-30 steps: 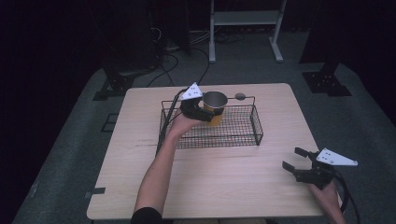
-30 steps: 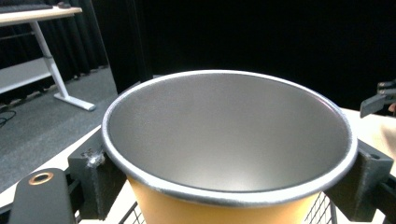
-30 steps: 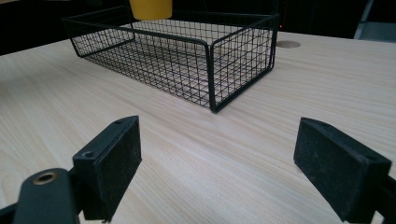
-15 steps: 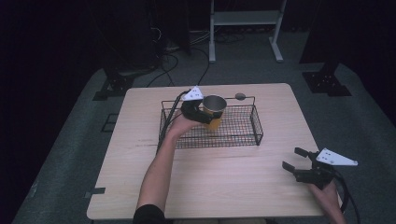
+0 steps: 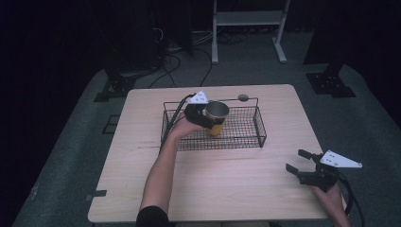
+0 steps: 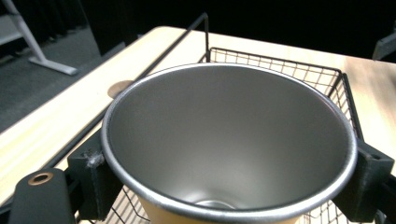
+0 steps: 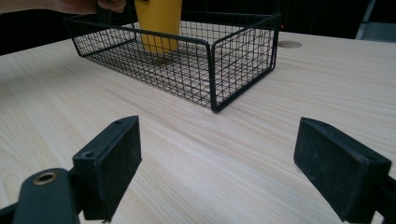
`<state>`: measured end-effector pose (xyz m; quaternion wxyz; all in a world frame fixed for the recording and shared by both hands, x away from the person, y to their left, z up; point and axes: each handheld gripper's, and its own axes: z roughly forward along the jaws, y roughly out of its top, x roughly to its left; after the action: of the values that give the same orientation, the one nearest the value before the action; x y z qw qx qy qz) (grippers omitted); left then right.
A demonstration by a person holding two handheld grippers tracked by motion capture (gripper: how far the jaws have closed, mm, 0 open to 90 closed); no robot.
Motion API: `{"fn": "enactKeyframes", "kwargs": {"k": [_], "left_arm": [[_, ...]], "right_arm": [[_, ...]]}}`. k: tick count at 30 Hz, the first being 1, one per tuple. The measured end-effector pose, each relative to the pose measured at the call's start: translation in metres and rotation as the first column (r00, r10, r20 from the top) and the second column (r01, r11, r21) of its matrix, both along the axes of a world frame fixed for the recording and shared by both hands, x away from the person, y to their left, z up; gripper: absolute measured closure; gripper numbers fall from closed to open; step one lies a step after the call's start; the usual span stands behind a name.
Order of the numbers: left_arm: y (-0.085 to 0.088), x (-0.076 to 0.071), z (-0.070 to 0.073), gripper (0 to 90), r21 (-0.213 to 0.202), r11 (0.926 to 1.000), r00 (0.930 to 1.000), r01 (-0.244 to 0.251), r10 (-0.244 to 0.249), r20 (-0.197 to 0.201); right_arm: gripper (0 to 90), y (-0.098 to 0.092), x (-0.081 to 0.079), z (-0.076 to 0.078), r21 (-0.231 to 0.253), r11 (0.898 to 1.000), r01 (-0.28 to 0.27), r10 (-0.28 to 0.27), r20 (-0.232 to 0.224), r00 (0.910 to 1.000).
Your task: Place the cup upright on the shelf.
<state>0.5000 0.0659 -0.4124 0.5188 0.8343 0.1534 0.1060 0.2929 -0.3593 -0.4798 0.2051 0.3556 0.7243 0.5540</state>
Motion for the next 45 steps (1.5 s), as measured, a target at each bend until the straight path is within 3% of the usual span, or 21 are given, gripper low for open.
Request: {"fn": "enactKeyframes", "kwargs": {"k": [3,8,10,13,27,45], "left_arm": [[-0.002,0.000,-0.001,12.6,0.028,0.9995,0.9999,0.011,-0.011,-0.004],[-0.004,0.000,-0.004,12.6,0.029,0.9992,0.9993,0.027,-0.026,-0.025],[-0.006,0.000,-0.007,12.6,0.052,0.9978,0.9987,0.040,-0.039,-0.035],[-0.006,0.000,-0.010,12.5,0.057,0.9972,0.9975,0.049,-0.045,-0.055],[-0.005,-0.002,-0.011,11.2,0.068,0.9960,0.9972,0.058,-0.054,-0.051],[-0.004,-0.003,-0.009,2.2,0.066,0.9974,0.9992,0.027,-0.025,-0.030]], "right_arm": [[14.0,0.000,0.000,0.000,0.001,1.000,0.000,0.000,0.000,1.0000],[13.9,0.000,0.000,0.000,0.001,1.000,-0.001,0.001,0.001,1.0000],[14.0,0.000,0.000,0.000,0.001,1.000,-0.001,0.001,0.000,1.0000],[13.9,0.000,0.000,0.000,0.001,1.000,-0.001,0.001,0.001,1.0000],[14.0,0.000,0.000,0.000,0.001,1.000,-0.002,0.002,0.002,1.0000],[13.9,0.000,0.000,0.000,0.001,1.000,-0.003,0.003,0.003,1.0000]]}}
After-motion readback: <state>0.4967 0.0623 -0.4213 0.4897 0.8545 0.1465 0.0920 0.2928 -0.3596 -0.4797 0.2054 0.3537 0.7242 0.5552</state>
